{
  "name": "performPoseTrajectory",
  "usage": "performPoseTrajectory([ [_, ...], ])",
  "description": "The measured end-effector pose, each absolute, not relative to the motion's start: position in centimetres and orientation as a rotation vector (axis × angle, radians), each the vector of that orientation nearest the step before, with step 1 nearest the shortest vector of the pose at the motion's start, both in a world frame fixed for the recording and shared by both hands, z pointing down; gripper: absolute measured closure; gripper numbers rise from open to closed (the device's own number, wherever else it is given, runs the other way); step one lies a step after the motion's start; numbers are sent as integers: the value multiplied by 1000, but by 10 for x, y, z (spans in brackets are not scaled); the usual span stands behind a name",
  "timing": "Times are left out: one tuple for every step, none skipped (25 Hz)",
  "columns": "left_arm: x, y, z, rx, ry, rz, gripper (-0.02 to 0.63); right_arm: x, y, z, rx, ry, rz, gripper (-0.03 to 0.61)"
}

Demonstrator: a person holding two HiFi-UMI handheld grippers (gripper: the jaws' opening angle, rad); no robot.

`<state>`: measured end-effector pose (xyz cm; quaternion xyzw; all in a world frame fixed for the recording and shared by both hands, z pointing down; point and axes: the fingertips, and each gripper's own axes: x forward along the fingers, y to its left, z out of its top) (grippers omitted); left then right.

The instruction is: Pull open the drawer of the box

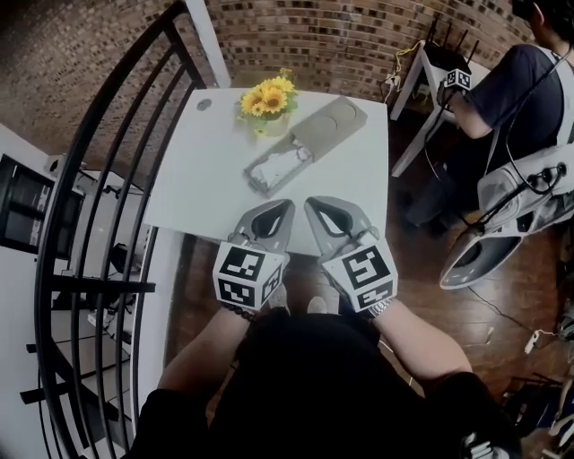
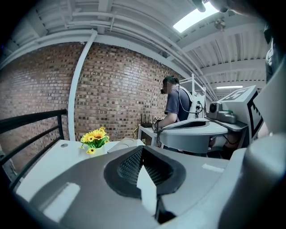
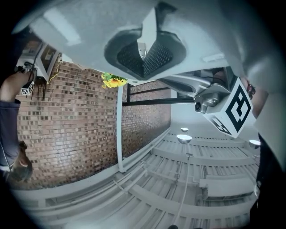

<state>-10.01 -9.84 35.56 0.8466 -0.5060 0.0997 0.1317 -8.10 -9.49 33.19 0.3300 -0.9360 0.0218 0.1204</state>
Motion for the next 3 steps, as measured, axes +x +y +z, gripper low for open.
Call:
performPoseTrajectory([
  [-98, -96, 354, 2458, -1476, 287, 597, -79, -92, 331, 961, -2737, 60, 588],
  [-97, -94, 353, 2459, -1481, 286, 597, -78, -90, 331, 957, -2740, 58, 588],
  [-95, -91, 352, 2460, -1486, 285, 597, -76, -87, 330, 953, -2742, 55, 588],
])
